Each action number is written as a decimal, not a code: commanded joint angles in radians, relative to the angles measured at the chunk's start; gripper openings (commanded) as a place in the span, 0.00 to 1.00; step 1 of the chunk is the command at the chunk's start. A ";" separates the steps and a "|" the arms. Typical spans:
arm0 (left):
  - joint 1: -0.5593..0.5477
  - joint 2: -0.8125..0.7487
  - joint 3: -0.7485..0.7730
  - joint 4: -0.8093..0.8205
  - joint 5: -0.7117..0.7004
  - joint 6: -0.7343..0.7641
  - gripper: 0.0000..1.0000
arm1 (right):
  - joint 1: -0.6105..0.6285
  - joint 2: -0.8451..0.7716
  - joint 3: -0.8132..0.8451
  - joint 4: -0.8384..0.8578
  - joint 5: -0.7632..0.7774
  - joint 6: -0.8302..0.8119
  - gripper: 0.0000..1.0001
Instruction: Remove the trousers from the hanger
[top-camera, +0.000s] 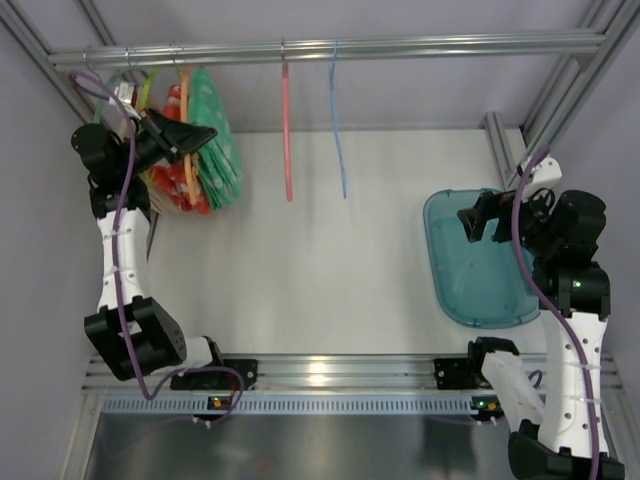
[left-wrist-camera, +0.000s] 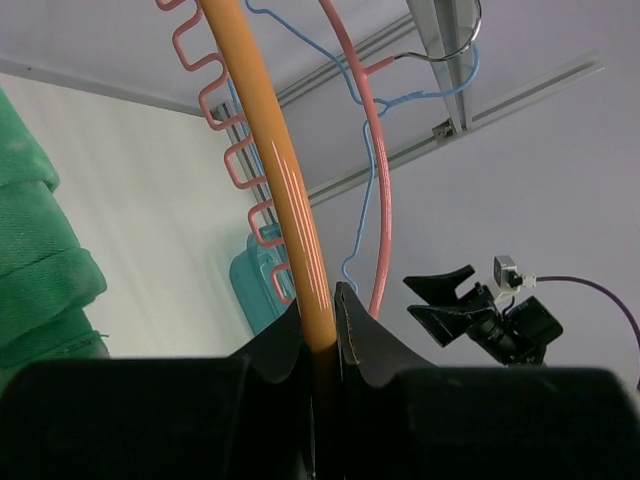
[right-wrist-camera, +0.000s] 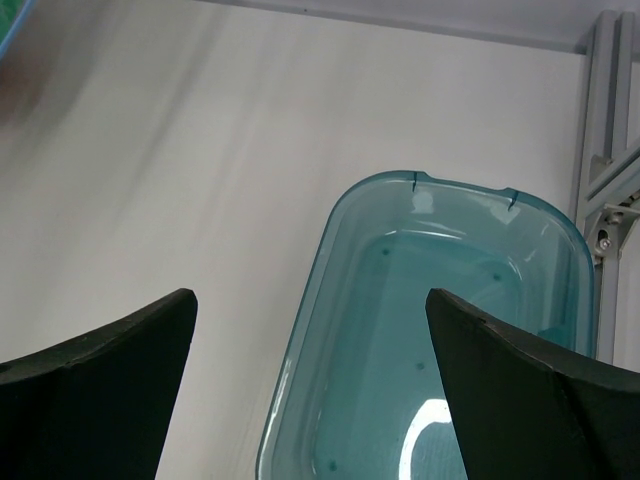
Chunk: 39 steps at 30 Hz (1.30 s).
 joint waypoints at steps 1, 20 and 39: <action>-0.042 -0.096 0.029 0.425 -0.082 0.114 0.00 | -0.014 -0.008 -0.005 0.041 -0.013 0.001 0.99; -0.214 -0.169 -0.114 0.492 -0.084 0.328 0.00 | -0.015 -0.016 -0.002 0.031 0.004 -0.016 0.99; -0.213 -0.711 -0.266 -0.222 -0.369 0.114 0.00 | 0.121 0.025 0.044 0.334 -0.145 0.145 0.99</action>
